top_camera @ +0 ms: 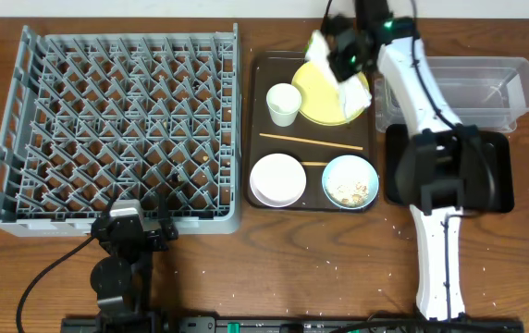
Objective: Sort waste into correct bins and load items into the dishwasher
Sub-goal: 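Grasp the white napkin and wrapper with the right gripper, lift, then drop the napkin into the clear plastic bin with the right gripper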
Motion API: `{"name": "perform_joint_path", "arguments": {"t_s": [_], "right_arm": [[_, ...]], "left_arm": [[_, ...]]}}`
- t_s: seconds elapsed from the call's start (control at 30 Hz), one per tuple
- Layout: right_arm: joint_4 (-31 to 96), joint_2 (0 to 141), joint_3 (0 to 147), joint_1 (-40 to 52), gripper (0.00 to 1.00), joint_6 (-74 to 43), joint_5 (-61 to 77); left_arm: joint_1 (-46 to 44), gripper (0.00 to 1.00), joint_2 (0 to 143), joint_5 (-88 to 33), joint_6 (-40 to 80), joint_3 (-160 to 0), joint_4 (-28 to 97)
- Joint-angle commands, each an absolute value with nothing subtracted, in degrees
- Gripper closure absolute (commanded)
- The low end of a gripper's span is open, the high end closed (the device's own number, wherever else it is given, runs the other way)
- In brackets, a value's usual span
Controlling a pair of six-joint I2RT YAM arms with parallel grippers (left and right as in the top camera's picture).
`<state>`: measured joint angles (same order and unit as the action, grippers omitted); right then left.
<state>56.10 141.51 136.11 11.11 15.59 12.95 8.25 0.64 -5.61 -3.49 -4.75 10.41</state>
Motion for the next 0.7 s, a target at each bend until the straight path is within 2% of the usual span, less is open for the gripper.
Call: {"name": "perform_joint_path", "arguments": {"t_s": [0.0, 0.23, 0.37, 0.53, 0.67], "right_arm": [[56.1, 131.0, 139.1, 7.7, 0.99, -5.1, 4.7], [60.3, 126.8, 139.0, -1.1, 0.98, -42.7, -10.9], [63.1, 127.4, 136.2, -5.3, 0.98, -58.7, -13.5], [61.5, 127.6, 128.8, -8.0, 0.98, -70.7, -13.5], [57.5, 127.6, 122.5, -8.3, 0.98, -71.6, -13.5]], "left_arm": [[8.4, 0.11, 0.4, -5.0, -4.3, -3.3, 11.0], [8.4, 0.11, 0.4, -5.0, -4.3, -3.3, 11.0], [8.4, 0.11, 0.4, -5.0, -4.3, -3.3, 11.0], [8.4, 0.11, 0.4, -5.0, -4.3, -3.3, 11.0], [8.4, 0.11, 0.4, -5.0, -4.3, -3.3, 11.0]]}}
